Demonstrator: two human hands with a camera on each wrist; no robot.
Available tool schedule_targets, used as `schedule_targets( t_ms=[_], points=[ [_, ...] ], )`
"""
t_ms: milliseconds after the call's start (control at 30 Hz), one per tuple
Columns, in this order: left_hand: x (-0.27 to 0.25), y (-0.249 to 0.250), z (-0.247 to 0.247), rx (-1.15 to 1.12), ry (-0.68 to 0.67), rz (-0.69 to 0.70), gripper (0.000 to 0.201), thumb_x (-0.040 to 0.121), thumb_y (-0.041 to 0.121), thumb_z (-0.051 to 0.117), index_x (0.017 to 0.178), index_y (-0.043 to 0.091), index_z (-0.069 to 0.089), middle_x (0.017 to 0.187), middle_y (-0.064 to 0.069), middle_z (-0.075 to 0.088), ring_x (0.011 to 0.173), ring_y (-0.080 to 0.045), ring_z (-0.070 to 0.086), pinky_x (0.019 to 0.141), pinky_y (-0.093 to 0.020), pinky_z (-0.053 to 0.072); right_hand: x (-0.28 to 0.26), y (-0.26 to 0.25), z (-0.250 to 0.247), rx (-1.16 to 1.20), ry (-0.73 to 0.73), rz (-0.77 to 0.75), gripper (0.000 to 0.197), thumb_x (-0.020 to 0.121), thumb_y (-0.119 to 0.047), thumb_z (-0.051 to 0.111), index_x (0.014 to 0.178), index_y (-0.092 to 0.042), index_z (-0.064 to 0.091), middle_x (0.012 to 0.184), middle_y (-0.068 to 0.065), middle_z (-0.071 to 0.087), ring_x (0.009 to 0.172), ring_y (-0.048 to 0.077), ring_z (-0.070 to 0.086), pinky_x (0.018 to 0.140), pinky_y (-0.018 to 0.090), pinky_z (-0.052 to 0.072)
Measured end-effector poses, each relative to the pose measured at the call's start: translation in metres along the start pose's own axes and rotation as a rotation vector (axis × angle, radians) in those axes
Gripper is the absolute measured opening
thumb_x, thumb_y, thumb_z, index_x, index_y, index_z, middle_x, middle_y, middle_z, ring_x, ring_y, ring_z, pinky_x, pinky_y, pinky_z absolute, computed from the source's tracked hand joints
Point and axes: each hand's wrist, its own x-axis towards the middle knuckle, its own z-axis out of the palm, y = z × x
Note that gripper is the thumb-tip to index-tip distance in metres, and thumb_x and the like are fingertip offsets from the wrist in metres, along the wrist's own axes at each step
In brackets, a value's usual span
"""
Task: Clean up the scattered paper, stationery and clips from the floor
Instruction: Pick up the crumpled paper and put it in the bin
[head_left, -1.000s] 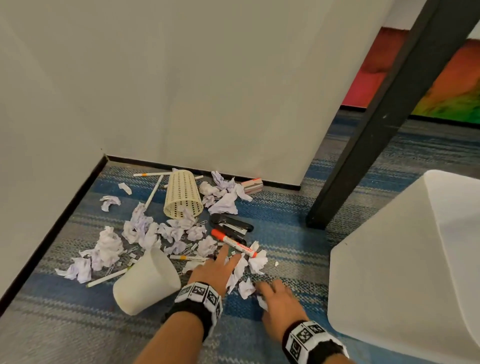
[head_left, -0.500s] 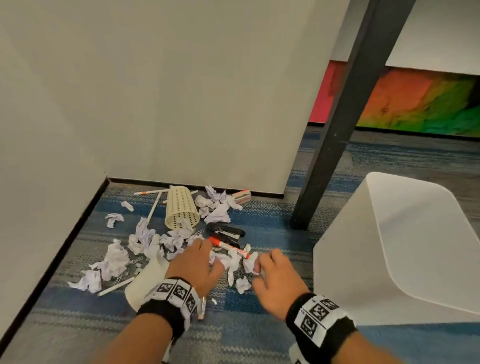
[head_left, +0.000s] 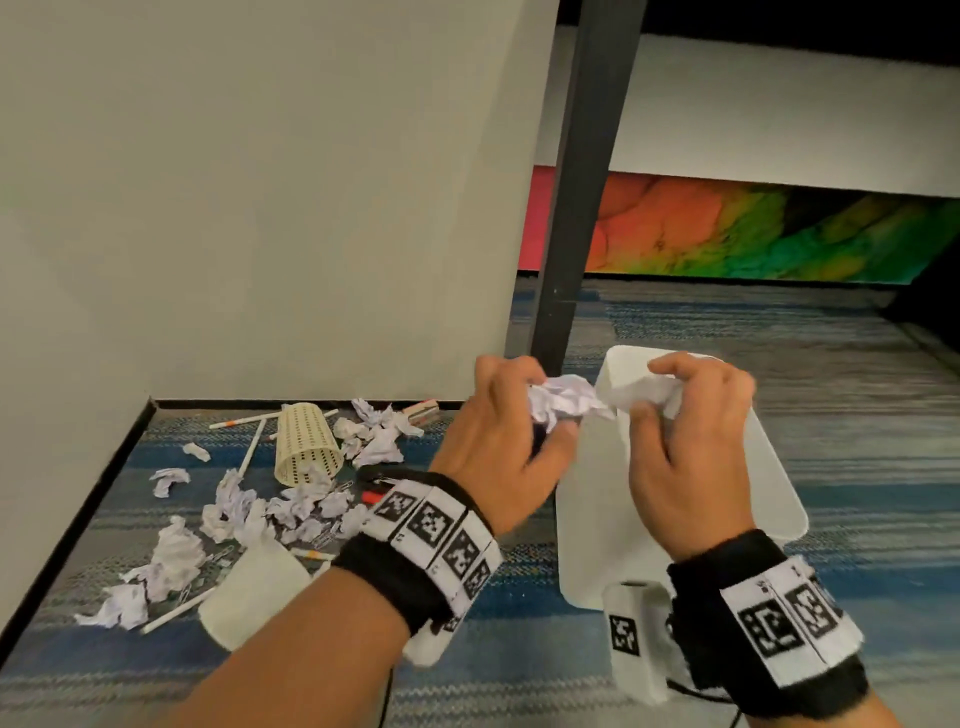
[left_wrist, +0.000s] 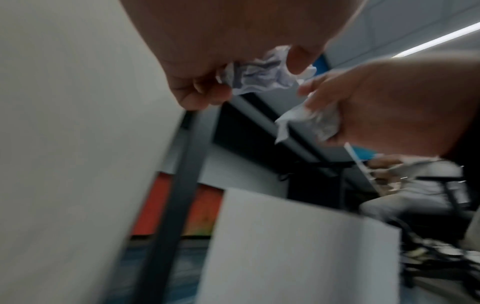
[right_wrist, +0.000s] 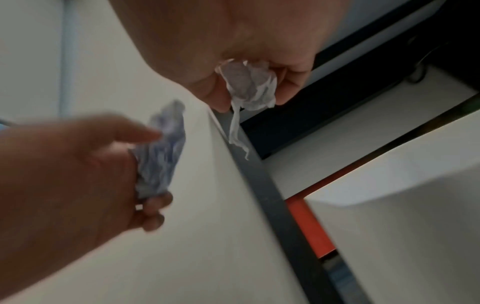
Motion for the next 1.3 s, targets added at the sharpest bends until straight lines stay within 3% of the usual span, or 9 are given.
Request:
schedule_targets(
  t_ms=[133,267,367,467,567,767,900,1133,1300],
  points=[
    [0.027,0.039,0.044,-0.004,-0.089,0.098,0.036,0.086,0.037,0.039,0.118,0.022,0.030,0.111,-0.005,0.039,0.086,-0.024,0.051,0.078,-0.038,0.044,-0.007,0.031,-0.014,-0.145,0.050,0.208,0.048,0.077,-0.016,0.041,0.125,-0.013,0.047,0.125,0.015,0.037,0.111,0.029,0.043,0.095,0.029,0.031],
    [0.025,0.038,0.068,0.012,-0.313,0.067,0.051,0.092,0.046,0.044,0.138,0.028,0.029,0.137,0.000,0.039,0.125,-0.023,0.037,0.104,-0.039,0.024,-0.015,0.038,-0.022,-0.239,0.052,0.326,0.055,0.074,-0.015,0.042,0.129,-0.018,0.046,0.133,0.013,0.038,0.122,0.033,0.038,0.100,0.048,0.027],
    [0.013,0.015,0.056,-0.082,-0.222,0.049,0.051,0.090,0.047,0.046,0.137,0.029,0.031,0.138,0.003,0.038,0.127,-0.015,0.034,0.105,-0.033,0.023,-0.016,0.028,-0.020,-0.275,0.123,0.227,0.057,0.067,-0.013,0.039,0.123,-0.015,0.050,0.127,0.014,0.043,0.119,0.034,0.036,0.097,0.046,0.028],
    [-0.008,-0.040,0.038,-0.040,-0.135,-0.003,0.034,0.091,0.045,0.038,0.116,0.026,0.049,0.110,0.006,0.053,0.103,-0.013,0.050,0.090,-0.031,0.038,-0.021,0.006,0.001,-0.139,0.120,-0.025,0.045,0.067,-0.002,0.041,0.108,-0.012,0.056,0.108,0.008,0.051,0.103,0.025,0.046,0.086,0.027,0.031],
    [-0.043,-0.115,0.020,0.093,-0.369,-0.179,0.014,0.091,0.036,0.042,0.100,0.031,0.052,0.092,0.008,0.058,0.086,-0.013,0.057,0.079,-0.033,0.045,-0.044,-0.002,0.055,0.117,-0.232,-0.100,0.032,0.071,-0.003,0.043,0.097,-0.016,0.057,0.089,-0.006,0.049,0.081,0.004,0.045,0.074,0.009,0.034],
    [-0.115,-0.235,-0.034,0.717,-1.027,-0.391,0.027,0.093,0.032,0.041,0.119,0.030,0.049,0.122,0.002,0.057,0.113,-0.020,0.052,0.093,-0.035,0.042,-0.113,0.055,0.196,-0.235,-1.204,-0.007,0.035,0.087,-0.012,0.045,0.120,-0.020,0.050,0.120,0.008,0.049,0.111,0.029,0.051,0.091,0.035,0.044],
    [-0.132,-0.265,-0.039,0.923,-1.102,-0.320,0.037,0.093,0.039,0.038,0.127,0.025,0.044,0.132,0.001,0.048,0.124,-0.023,0.038,0.101,-0.038,0.032,-0.137,0.079,0.252,-0.444,-1.453,-0.114,0.044,0.090,-0.014,0.046,0.133,-0.013,0.039,0.136,0.016,0.038,0.119,0.035,0.047,0.095,0.042,0.046],
    [-0.145,-0.262,0.046,0.854,-1.064,-0.422,0.051,0.090,0.023,0.049,0.137,0.018,0.029,0.139,-0.010,0.041,0.126,-0.030,0.041,0.107,-0.042,0.027,-0.151,0.099,0.272,-0.449,-1.420,-0.143,0.031,0.090,-0.012,0.046,0.121,-0.010,0.049,0.128,0.014,0.045,0.113,0.032,0.050,0.090,0.038,0.046],
    [-0.147,-0.268,0.061,0.812,-1.013,-0.528,0.061,0.090,0.005,0.043,0.143,0.017,0.016,0.141,-0.015,0.039,0.123,-0.034,0.046,0.106,-0.042,0.033,-0.142,0.103,0.272,-0.208,-1.002,0.089,0.015,0.081,-0.007,0.048,0.092,-0.015,0.052,0.102,0.006,0.046,0.092,0.027,0.052,0.079,0.033,0.043]
  ],
)
